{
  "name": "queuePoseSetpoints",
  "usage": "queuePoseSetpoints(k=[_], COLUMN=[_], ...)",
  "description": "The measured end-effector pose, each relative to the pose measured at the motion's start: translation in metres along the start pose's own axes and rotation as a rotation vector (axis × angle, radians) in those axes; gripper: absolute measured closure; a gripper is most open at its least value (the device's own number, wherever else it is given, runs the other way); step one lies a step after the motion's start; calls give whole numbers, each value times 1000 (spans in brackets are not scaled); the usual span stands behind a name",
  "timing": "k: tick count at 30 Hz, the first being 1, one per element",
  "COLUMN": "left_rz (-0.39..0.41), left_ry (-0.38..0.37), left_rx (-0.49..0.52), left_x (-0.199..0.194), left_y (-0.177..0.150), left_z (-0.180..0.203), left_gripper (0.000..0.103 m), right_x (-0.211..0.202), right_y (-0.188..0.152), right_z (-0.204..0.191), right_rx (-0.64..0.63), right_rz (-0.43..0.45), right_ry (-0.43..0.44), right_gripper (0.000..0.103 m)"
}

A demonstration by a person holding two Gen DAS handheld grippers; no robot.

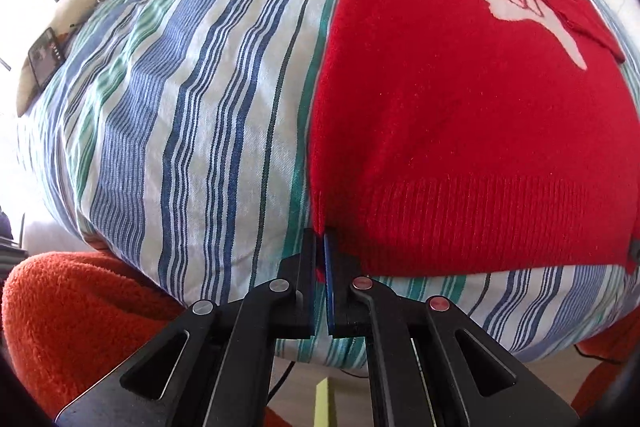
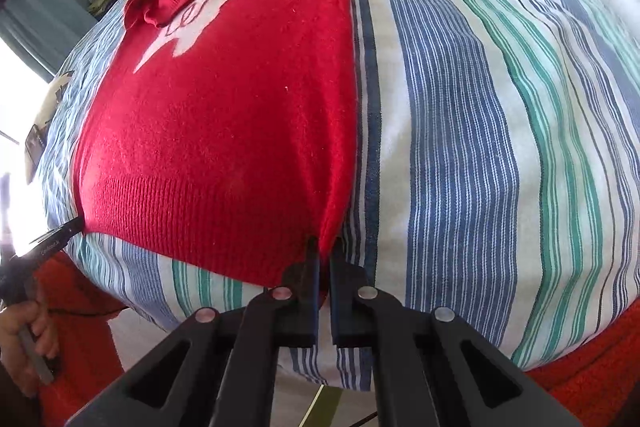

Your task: Fold small clothes

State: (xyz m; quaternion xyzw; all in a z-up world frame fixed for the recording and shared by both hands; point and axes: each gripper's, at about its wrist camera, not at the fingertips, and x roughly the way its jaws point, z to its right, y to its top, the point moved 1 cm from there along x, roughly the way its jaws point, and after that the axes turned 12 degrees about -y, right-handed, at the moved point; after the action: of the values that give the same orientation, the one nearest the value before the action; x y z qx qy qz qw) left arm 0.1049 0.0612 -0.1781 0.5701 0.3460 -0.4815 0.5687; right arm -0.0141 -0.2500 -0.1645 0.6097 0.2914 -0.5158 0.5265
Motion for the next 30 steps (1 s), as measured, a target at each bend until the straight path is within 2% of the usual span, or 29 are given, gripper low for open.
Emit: queuePoseSetpoints(k=[1,2,4,5,6,9,11,13,14,15,17,18,19,20,23,28,29,30], left_rz=[4,7,5,2,0,33,86,170,196,239,285,299,299,294,267,223,201,193], left_ry=[-6,-12,-3,12,25,9,22,35,39,40,23,11,6,-2,-24,-2,11,8], left_rx=[-7,-15,-34,-42,-53,-70,-79,-90,-96,-109,-128,-139,-147,-157,-164,-131,-135,-142], left_x=[0,-3,-8,-15,-20,-43,-67,-93,-98,-107,-110,-108,-104,-98,-80,-63,-59,-58], left_y=[0,-2,-4,-9,-14,-17,-18,-15,-15,-11,-6,-4,2,3,-4,-24,-26,-26], left_z=[1,2,-3,-6,-11,-16,-20,-24,-23,-25,-22,-19,-21,-19,-14,-16,-19,-21], left_gripper=[100,95,71,40,18,16,16,15,12,11,11,11,11,11,11,11,11,11], right_x=[-1,-5,-11,-16,-20,-41,-68,-108,-130,-147,-158,-156,-151,-139,-83,4,20,27], right_y=[0,-4,-4,-4,-4,-1,8,27,40,56,82,98,109,122,156,189,195,202], right_z=[-3,-2,-2,-2,0,20,41,51,50,44,24,9,-8,-28,-85,-147,-150,-144], right_rx=[-1,-2,-16,-22,-24,-8,6,-56,-111,-177,-297,-371,-427,-493,-585,-588,-578,-536], right_rz=[10,22,23,25,25,34,77,189,260,318,390,426,484,495,411,350,308,275], right_ry=[-2,2,-17,-32,-44,-74,-129,-207,-251,-286,-290,-277,-120,-87,58,32,20,33], right_gripper=[99,93,76,60,46,44,44,44,39,29,22,22,22,22,24,26,37,67])
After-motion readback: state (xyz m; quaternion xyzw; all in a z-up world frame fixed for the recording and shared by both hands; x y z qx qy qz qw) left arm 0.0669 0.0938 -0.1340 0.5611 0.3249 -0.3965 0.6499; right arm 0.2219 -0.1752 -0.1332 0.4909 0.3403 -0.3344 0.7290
